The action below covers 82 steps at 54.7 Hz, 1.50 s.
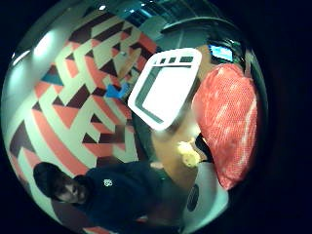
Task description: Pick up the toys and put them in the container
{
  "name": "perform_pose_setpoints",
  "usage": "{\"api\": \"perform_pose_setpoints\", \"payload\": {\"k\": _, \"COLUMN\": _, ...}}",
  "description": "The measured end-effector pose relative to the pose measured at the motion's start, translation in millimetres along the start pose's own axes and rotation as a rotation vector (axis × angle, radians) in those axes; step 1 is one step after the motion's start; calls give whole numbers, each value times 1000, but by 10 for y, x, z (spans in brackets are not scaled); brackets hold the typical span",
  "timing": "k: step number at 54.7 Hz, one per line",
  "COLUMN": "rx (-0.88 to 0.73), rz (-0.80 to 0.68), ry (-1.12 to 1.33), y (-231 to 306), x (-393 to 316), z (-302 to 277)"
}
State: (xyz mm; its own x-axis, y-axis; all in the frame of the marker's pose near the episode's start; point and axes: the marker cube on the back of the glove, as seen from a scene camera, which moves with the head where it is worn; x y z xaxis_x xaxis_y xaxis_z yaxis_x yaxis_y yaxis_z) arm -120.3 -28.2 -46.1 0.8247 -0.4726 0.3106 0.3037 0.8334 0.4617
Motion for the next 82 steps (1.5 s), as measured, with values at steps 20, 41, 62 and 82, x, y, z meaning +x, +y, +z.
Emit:
{"api": "perform_pose_setpoints", "payload": {"k": 20, "rx": 163, "rz": -85, "ry": -189, "y": -995, "x": -908, "z": 1036}}
{"api": "perform_pose_setpoints", "payload": {"k": 41, "rx": -265, "rz": -46, "ry": -39, "y": -1030, "x": -610, "z": 1661}}
{"api": "perform_pose_setpoints", "payload": {"k": 62, "rx": -398, "rz": 129, "ry": 204, "y": -118, "x": 509, "z": 805}}
{"api": "perform_pose_setpoints", "payload": {"k": 82, "rx": -699, "rz": 233, "ry": 302, "y": 434, "x": 1079, "z": 1405}}
